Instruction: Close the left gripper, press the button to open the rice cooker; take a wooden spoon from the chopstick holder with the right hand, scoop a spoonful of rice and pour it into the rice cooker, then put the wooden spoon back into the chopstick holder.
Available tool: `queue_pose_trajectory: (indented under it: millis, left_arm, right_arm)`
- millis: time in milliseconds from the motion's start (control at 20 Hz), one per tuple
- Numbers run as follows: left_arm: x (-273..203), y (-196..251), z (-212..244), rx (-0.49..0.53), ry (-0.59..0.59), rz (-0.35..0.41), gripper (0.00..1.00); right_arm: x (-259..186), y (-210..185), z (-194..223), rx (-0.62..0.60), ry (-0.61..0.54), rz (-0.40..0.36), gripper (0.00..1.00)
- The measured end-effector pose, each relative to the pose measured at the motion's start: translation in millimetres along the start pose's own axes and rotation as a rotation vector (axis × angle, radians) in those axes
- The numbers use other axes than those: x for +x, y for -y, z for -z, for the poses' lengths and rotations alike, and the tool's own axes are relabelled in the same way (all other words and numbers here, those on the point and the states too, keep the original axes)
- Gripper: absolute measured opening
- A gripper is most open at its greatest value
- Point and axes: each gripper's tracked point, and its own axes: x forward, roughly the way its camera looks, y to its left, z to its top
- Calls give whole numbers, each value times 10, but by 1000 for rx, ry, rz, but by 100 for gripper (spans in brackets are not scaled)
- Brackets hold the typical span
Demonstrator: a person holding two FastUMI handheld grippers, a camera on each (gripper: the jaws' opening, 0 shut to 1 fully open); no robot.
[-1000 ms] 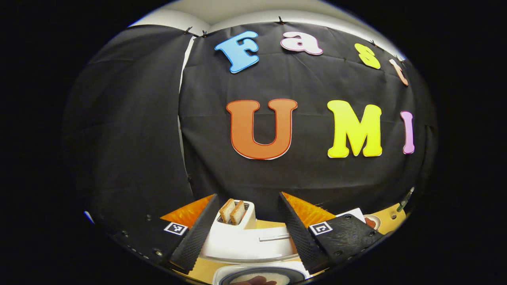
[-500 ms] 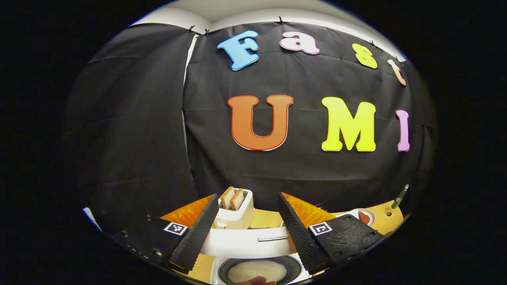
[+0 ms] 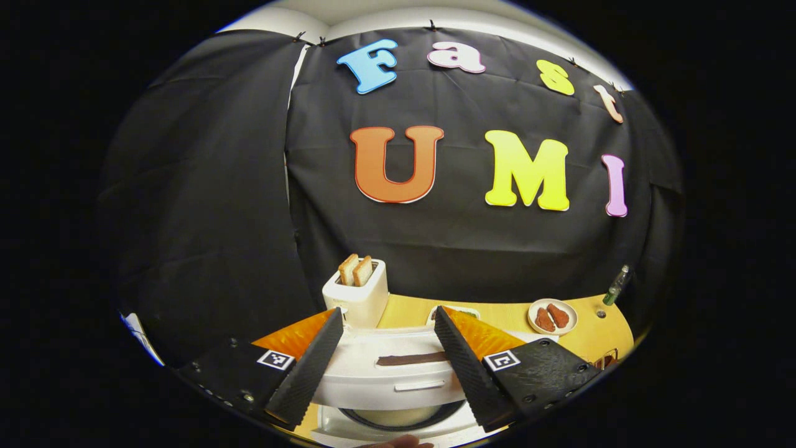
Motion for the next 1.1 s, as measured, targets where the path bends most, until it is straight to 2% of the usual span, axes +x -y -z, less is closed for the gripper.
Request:
queue_pose_trajectory:
  millis: [300,500,650,1100]
  left_arm:
    - [-176,125,552,-12,-54,5,96]
    - [-231,123,780,-5,-37,-7,97]
    - [-264,128,909,-30,-41,-6,97]
    - [-341,140,1150,-4,-29,-25,97]
  right_arm:
    - [-51,-107,-42,1,10,-13,100]
    - [-75,-180,-115,8,17,-25,100]
    - [-96,-204,-161,9,33,-26,100]
    - [-74,-342,-112,-8,27,-45,100]
